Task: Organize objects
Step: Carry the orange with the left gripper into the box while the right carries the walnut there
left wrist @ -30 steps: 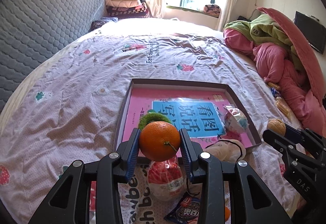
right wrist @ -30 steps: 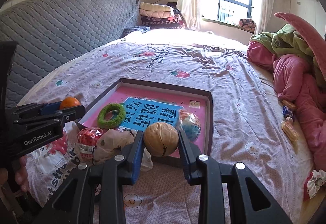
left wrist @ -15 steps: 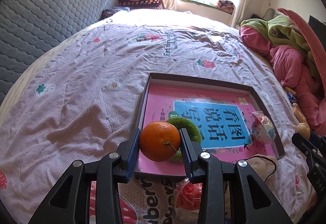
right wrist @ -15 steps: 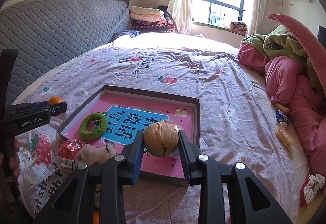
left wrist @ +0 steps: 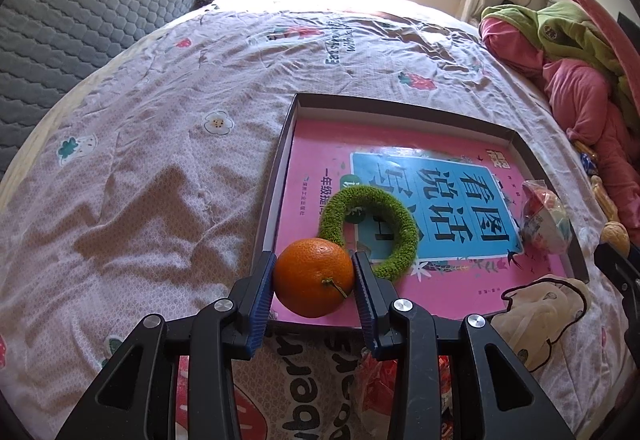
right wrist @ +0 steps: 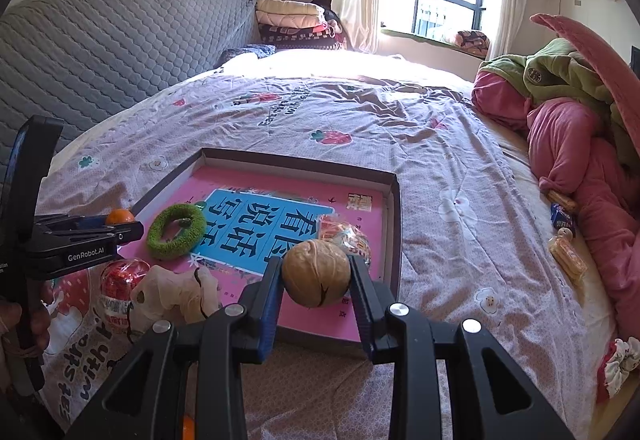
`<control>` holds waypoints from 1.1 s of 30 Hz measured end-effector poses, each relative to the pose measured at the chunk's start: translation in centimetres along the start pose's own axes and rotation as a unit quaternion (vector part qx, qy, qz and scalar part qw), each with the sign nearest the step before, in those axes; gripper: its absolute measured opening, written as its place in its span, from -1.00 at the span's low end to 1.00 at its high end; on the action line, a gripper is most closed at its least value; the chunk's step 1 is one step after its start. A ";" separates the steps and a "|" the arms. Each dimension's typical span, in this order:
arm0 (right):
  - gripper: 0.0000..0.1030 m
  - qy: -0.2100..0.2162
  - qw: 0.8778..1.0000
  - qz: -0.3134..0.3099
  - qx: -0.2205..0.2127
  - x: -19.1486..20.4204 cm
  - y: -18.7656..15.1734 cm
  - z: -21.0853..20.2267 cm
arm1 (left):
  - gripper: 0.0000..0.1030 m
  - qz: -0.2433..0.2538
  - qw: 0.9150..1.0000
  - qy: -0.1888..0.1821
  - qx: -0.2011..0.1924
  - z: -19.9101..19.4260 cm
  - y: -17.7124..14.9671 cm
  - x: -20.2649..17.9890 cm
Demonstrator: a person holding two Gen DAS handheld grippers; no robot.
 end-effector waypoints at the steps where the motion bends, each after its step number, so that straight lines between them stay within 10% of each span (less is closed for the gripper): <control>1: -0.35 0.000 1.000 -0.001 0.001 0.1 -0.1 0.1 | -0.24 0.000 1.000 0.002 0.004 0.2 -0.1 0.1; 33: -0.35 -0.004 0.999 -0.005 0.048 1.6 -1.6 4.4 | -0.24 0.025 0.999 -0.001 0.026 2.1 -0.8 -1.0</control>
Point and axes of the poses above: each gripper's, at about its wrist camera, not at the fingertips, and z roughly the way its jaws point, x to its left, y to its top, the point moved 7 cm from there along z, roughly the way its jaws point, and after that the axes turned 14 degrees about -y, right-handed, at the moved point
